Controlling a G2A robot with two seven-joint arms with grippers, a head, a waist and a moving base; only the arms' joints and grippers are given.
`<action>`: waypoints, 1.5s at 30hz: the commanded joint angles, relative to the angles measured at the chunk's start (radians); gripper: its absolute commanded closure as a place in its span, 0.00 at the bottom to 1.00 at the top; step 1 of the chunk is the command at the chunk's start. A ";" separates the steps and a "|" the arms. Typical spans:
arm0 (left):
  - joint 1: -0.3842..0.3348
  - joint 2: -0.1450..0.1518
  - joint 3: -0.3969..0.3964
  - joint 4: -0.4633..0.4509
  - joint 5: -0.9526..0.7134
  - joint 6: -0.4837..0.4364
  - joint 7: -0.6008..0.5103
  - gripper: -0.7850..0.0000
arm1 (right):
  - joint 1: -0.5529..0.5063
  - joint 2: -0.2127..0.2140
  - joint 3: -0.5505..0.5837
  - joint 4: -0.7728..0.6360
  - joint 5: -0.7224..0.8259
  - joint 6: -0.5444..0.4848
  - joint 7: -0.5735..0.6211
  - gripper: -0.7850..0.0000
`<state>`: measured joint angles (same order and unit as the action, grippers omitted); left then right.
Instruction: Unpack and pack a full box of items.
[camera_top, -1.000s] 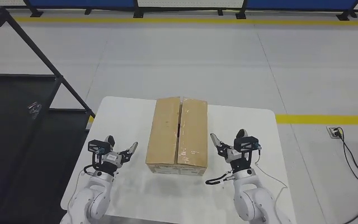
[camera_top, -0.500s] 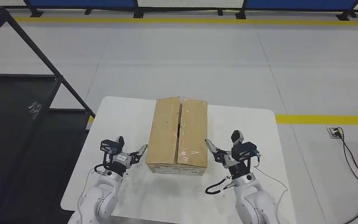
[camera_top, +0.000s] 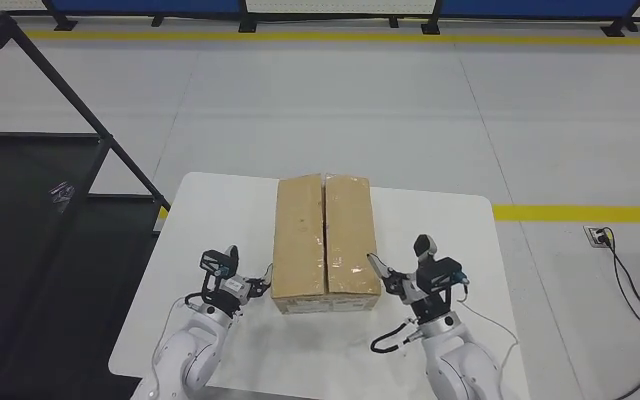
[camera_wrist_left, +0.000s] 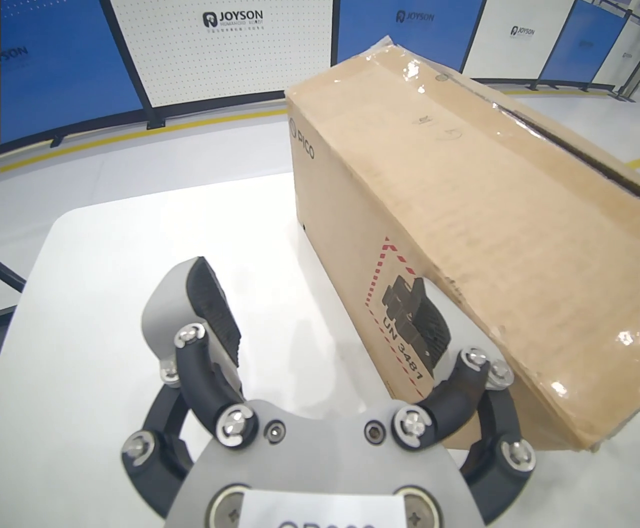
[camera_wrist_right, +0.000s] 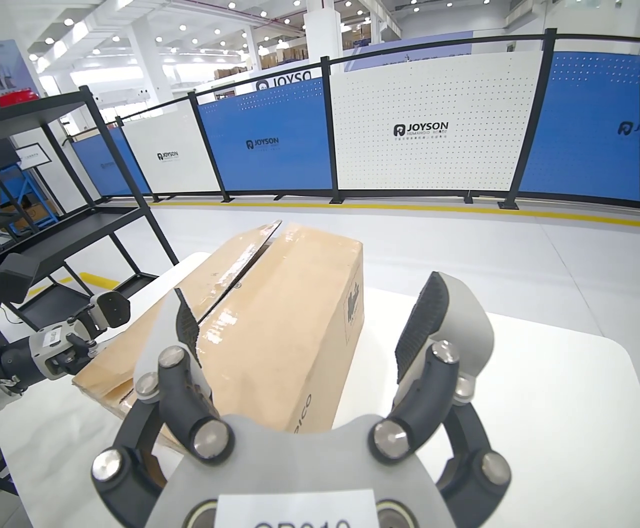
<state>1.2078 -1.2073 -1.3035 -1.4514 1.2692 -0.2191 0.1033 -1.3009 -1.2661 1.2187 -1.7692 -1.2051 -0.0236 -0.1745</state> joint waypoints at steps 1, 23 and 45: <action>-0.005 -0.002 0.010 0.001 0.002 -0.008 -0.004 0.00 | -0.003 0.000 0.005 -0.001 -0.001 -0.004 -0.001 0.00; -0.064 -0.026 0.155 0.010 0.041 -0.133 -0.017 0.00 | -0.032 -0.001 0.047 -0.041 -0.037 -0.048 0.015 0.00; 0.029 0.010 -0.041 -0.060 0.015 -0.166 0.022 0.00 | -0.150 0.027 0.095 -0.176 -0.393 -0.147 -0.023 0.00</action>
<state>1.2366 -1.1972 -1.3362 -1.5140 1.2965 -0.4009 0.1250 -1.4338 -1.2412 1.3130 -1.9403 -1.5519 -0.1682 -0.1903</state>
